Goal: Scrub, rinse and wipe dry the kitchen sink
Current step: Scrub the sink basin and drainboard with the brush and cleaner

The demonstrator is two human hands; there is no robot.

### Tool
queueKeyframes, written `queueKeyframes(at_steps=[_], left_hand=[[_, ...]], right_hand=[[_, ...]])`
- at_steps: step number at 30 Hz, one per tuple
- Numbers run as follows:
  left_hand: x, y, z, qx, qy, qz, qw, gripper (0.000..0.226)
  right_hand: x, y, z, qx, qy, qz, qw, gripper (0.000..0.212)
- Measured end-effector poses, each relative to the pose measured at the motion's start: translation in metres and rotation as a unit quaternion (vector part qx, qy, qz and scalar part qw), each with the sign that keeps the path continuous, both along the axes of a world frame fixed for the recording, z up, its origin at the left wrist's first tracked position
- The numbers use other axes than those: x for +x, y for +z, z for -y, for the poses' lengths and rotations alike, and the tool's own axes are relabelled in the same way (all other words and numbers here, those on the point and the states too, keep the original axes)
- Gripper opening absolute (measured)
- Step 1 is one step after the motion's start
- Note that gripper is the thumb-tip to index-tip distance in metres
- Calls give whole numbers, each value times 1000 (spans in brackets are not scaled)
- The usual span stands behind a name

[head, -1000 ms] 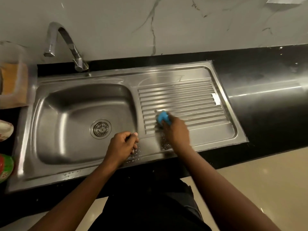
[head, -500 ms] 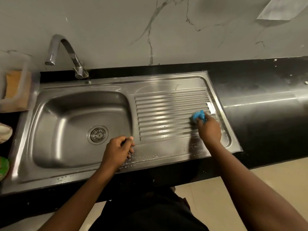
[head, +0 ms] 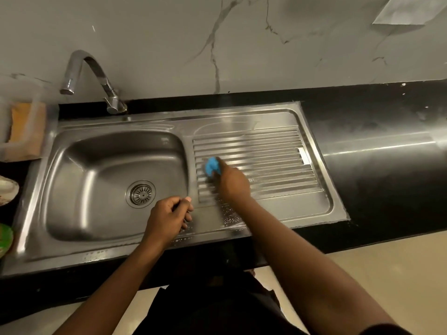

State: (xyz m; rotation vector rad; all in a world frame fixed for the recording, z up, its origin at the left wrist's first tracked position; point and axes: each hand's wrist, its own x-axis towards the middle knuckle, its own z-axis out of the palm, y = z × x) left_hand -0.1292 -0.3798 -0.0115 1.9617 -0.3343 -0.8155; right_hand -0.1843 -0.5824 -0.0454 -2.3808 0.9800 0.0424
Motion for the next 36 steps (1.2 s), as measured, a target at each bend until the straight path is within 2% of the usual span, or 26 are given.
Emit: queueKeyframes(at_steps=[4,7,11,14,17,19,22,28,30,32,36], left_hand=[[-3,-5,-3,8,7,-9,1000,35],[-2,-6,-1,10,9,-15,1000,34],[2,-1,4,2,9,-10,1000,35],[6,1,9,4,12,-2,1000,35],[5,1,15,16,1,11,1000,34],[4,2,18,17,-2,16,1000,33],[6,1,20,4,7,6,1000,32],[5,-3,21,7,-9,-3,1000,34],[5,-2,23,8,-9,-2,1000,34],[5,0,23,4,-5,-4,1000,34],[5,3,23,9,-4,4,1000,34]], right_hand=[[-68,0,93,-19,-185,16,982,36],[-79,5,112,-11,-243,30,970,29],[-30,-3,59,27,-207,41,977,44],[13,-13,-2,68,-107,57,990,57],[42,-5,-40,63,-13,43,997,56],[45,-4,-35,46,8,35,998,54],[16,-6,12,57,-38,40,997,51],[-75,-2,116,25,-227,61,972,33],[-75,-3,120,39,-254,71,964,38],[-57,-2,98,47,-246,72,965,45],[-1,-2,17,91,-135,79,984,47]])
